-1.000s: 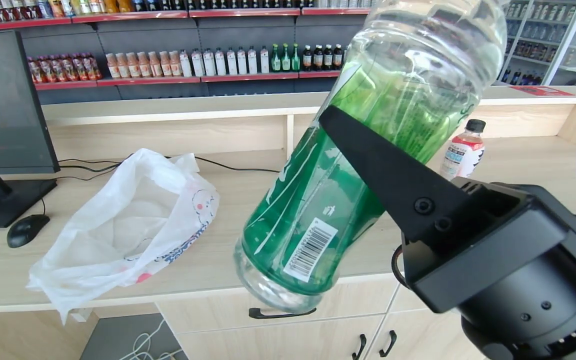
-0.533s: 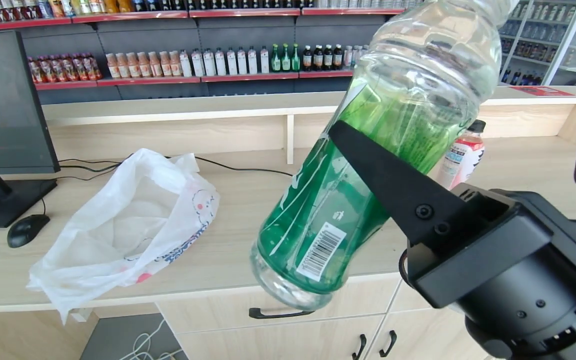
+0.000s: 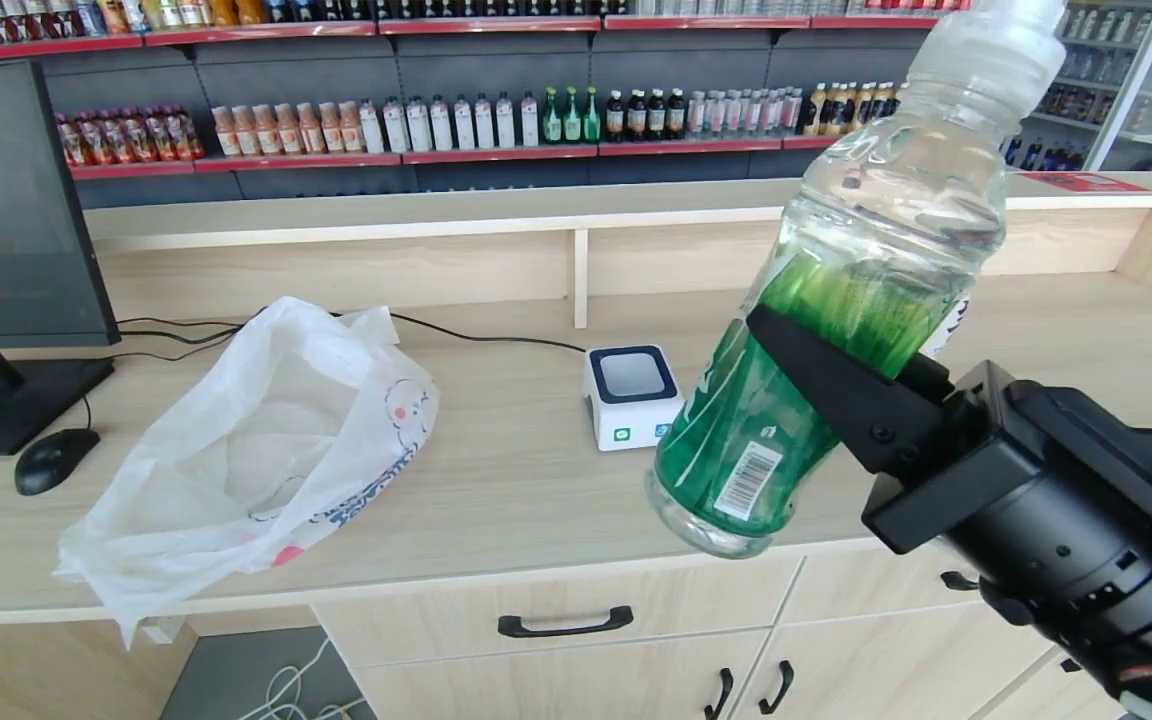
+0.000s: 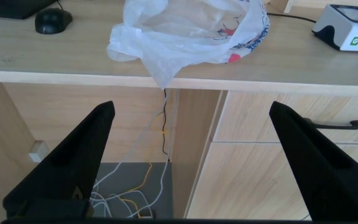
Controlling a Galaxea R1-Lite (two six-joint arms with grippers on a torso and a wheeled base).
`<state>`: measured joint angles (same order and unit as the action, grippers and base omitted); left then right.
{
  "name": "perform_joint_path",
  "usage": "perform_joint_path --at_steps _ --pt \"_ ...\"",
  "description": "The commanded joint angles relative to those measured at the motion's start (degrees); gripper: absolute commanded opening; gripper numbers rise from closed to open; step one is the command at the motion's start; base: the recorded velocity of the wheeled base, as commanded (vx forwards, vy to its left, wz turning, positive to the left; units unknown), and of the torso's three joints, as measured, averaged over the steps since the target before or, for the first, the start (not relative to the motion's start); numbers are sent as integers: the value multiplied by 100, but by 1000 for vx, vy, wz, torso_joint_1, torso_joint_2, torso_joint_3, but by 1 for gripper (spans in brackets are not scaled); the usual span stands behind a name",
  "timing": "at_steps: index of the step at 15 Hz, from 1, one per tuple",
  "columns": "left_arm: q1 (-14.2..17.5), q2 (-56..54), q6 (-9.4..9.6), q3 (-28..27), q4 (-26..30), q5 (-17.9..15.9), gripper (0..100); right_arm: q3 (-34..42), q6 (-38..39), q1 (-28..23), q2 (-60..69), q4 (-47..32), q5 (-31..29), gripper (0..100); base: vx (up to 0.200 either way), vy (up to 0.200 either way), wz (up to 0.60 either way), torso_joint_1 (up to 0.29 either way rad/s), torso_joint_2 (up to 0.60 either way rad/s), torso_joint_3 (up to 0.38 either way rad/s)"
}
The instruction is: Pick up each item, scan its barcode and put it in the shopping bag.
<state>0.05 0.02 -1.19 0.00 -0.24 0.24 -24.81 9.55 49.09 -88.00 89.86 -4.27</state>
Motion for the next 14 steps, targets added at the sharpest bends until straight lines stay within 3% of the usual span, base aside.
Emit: perform_joint_path --at_steps 1,6,11,14 --pt "4 6 -4 0 -2 2 100 196 -172 -453 -15 14 137 0 0 0 0 0 0 0" --pt "4 6 -4 0 -2 2 100 204 -946 -1323 -147 14 119 0 0 0 0 0 0 0" --pt "4 6 -4 0 -2 2 100 134 -1587 -1604 -586 14 119 0 0 0 0 0 0 0" --pt "4 -2 -4 0 -2 2 100 -499 -1851 -1877 -1035 14 172 0 0 0 0 0 0 0"
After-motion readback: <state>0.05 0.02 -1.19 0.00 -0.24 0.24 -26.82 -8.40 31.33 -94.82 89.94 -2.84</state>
